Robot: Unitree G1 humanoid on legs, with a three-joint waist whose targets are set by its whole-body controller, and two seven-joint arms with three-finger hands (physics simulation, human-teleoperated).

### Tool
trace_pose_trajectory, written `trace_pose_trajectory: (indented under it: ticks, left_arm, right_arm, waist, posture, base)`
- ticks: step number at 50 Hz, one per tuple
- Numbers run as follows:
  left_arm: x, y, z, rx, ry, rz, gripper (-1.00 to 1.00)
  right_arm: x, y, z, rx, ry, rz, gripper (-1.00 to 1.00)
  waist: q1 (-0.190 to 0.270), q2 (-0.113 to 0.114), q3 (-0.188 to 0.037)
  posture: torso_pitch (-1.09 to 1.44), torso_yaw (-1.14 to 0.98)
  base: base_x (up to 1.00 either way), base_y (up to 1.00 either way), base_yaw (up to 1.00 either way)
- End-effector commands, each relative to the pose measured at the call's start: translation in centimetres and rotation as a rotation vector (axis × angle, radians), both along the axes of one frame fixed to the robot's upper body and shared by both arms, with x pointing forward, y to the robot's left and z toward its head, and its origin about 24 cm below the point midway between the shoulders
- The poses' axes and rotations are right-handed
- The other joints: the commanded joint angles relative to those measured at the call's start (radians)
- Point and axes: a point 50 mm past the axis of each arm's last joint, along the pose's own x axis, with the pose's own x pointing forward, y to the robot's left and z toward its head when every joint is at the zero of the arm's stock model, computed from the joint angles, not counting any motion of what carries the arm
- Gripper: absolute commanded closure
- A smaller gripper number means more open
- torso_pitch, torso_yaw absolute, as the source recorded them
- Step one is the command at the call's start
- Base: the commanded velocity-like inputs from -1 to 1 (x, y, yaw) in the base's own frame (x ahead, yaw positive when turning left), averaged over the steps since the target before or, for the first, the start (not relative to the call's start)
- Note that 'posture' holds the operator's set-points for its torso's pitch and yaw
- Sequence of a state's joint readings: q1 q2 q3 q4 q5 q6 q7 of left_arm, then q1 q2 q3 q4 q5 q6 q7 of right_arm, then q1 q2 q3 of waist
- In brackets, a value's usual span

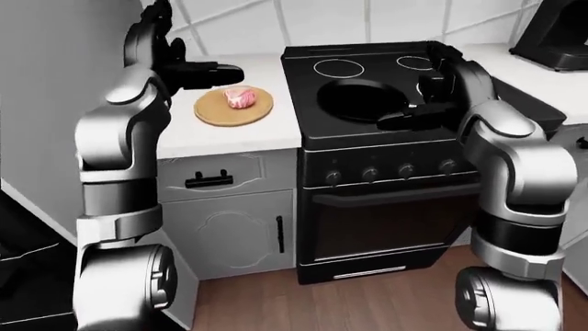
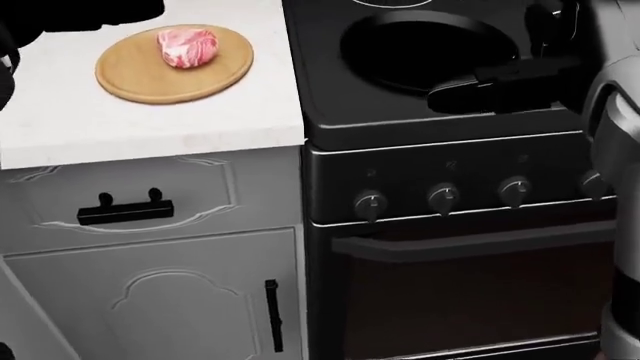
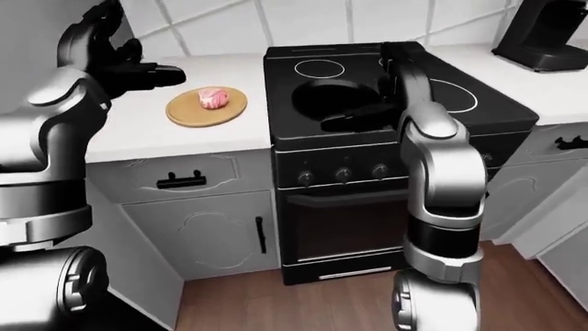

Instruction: Pick the pork chop from the plate and place it in the pan.

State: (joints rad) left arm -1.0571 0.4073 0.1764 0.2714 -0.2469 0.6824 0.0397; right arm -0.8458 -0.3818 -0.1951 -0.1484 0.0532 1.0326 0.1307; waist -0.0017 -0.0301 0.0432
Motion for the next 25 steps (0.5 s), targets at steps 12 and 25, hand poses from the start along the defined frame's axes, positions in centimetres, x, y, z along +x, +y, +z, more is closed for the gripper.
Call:
trace_pose_trajectory:
  ticks: [12, 25]
  left_arm:
    - [-0.88, 0.51, 2.56, 0.004, -0.123, 0.024, -1.0]
    - [-0.8, 0.83, 2.42, -0.004, -0.119, 0.028, -1.0]
  right_arm:
    - [-0.43, 0.75, 2.01, -0.017, -0.113, 0.032, -1.0]
    - [-0.51, 0.8, 1.63, -0.015, -0.108, 0.029, -1.0]
  waist:
    - [0.002, 0.095, -0.036]
    - [0.01, -0.025, -0.033]
  posture:
    - [0.0, 0.0]
    - [0.0, 0.0]
  base:
    - [0.2, 0.0, 0.0]
    - [0.2, 0.0, 0.0]
